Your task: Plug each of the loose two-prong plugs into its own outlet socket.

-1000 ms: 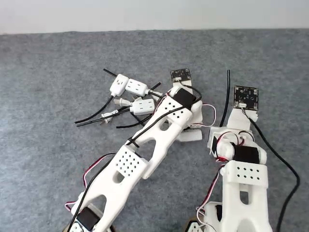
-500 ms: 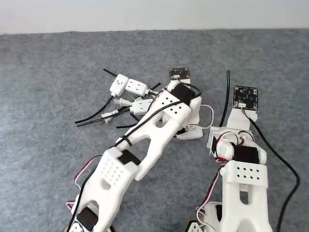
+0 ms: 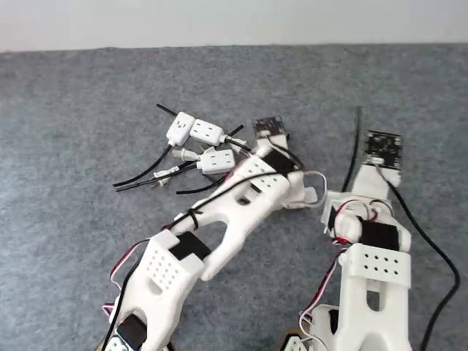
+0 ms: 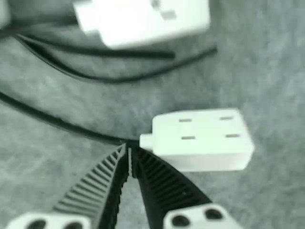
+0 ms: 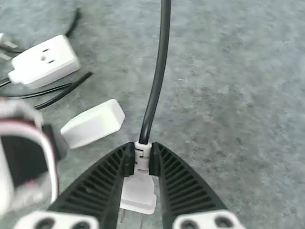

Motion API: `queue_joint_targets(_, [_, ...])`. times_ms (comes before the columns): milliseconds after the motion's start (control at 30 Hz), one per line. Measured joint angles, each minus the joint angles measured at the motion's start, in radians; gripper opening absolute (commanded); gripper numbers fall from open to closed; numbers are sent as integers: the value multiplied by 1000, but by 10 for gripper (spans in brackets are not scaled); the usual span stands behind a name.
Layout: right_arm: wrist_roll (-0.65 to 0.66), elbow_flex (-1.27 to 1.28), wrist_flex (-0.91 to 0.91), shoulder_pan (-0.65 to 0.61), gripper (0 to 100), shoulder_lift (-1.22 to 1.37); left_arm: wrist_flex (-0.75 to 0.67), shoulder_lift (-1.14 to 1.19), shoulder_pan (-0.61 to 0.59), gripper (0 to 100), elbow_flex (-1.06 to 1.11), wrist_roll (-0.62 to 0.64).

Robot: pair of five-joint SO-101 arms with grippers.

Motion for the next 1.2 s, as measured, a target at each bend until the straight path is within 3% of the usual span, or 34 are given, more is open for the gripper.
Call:
queue_joint_targets(233, [0, 0, 0, 87, 9, 0, -9, -20, 72, 12, 15, 15])
queue_joint_targets(433, [8, 0, 2, 135, 9, 0, -46, -170, 106, 12, 138, 11])
queue_joint_targets(633, [26, 0, 18, 258, 9, 0, -198, -348, 153, 12, 382, -106])
queue_joint_targets(833, [74, 0, 18, 397, 9, 0, -442, -456, 141, 13, 621, -295])
queue_joint_targets(1000, [104, 43, 11, 417, 9, -3, -647, -439, 40, 13, 626, -305])
queue_joint_targets(1133, [107, 95, -54, 417, 9, -3, -660, -351, 26, 18, 528, -305])
queue_joint_targets(1200, [107, 103, -64, 414, 9, -3, -635, -308, 26, 69, 462, -331])
